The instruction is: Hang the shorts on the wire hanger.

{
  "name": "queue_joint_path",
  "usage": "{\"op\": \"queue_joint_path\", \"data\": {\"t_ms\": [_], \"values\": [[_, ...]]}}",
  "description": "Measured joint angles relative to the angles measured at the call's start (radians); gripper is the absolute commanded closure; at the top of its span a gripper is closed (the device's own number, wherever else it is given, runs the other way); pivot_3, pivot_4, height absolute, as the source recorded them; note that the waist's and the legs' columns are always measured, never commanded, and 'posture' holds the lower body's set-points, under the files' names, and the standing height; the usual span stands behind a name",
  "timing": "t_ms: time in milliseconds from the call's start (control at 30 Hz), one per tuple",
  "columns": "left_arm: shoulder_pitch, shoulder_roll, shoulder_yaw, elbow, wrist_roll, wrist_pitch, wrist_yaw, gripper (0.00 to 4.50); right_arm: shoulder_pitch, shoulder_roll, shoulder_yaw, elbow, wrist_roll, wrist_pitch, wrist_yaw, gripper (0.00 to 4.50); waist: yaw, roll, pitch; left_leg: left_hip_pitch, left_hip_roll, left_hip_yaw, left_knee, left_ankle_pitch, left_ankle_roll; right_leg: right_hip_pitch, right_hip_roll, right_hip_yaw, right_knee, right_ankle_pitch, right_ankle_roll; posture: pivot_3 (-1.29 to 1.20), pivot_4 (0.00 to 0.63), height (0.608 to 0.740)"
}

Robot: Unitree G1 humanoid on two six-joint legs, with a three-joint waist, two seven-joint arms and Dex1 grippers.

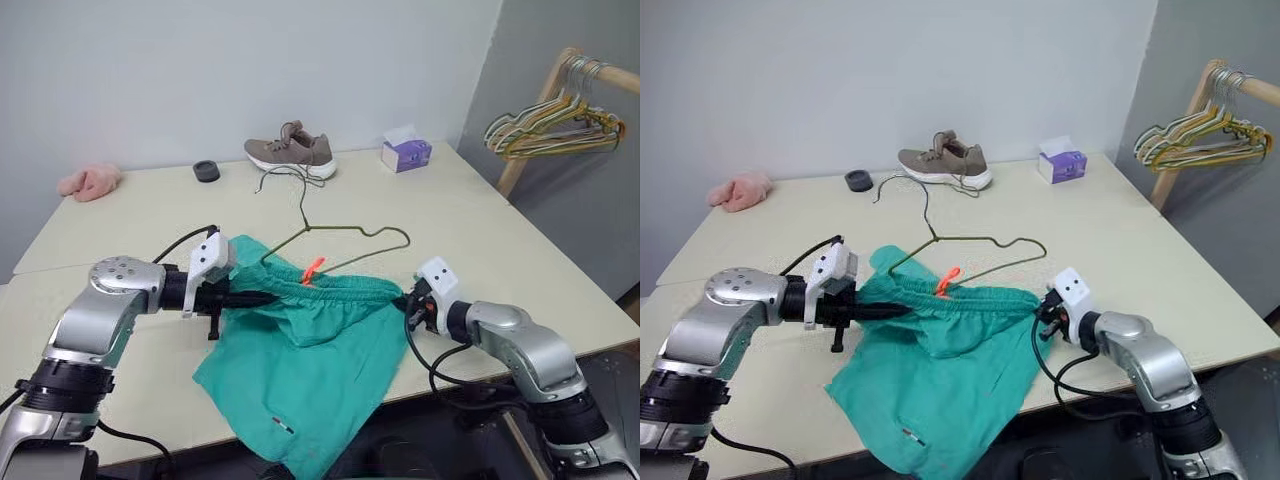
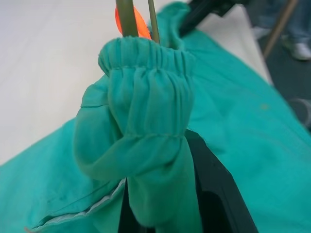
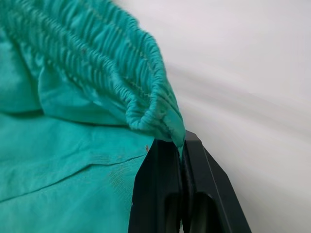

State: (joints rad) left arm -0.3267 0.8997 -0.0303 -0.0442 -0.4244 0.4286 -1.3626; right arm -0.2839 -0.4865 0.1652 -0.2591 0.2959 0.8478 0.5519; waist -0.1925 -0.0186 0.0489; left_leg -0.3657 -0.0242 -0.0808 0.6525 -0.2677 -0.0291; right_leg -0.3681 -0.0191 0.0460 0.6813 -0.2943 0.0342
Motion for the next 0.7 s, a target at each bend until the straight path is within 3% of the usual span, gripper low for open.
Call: {"op": "queue_joint_path", "data": {"t_ms": [200, 700], "values": [[0.025, 0.088, 0.001, -0.028, -0.038, 0.021, -0.062, 4.5, -0.017, -0.008, -0.026, 0.018, 0.042, 0.003, 0.025, 4.47, 0.002, 0.0, 0.0, 0.0, 0.0, 0.0, -0.001, 0.0, 0.0, 0.0, 0.0, 0.0, 0.0, 0.0, 0.0, -0.17, 0.0, 0.74], [0.019, 0.115, -0.016, 0.017, 0.045, -0.089, -0.065, 4.5, -0.023, -0.042, -0.032, -0.011, 0.091, 0.023, 0.032, 4.47, 0.007, 0.0, 0.0, 0.0, 0.0, 0.0, -0.004, 0.0, 0.0, -0.001, 0.0, 0.0, -0.001, 0.0, 0.0, -0.18, 0.0, 0.74]]}}
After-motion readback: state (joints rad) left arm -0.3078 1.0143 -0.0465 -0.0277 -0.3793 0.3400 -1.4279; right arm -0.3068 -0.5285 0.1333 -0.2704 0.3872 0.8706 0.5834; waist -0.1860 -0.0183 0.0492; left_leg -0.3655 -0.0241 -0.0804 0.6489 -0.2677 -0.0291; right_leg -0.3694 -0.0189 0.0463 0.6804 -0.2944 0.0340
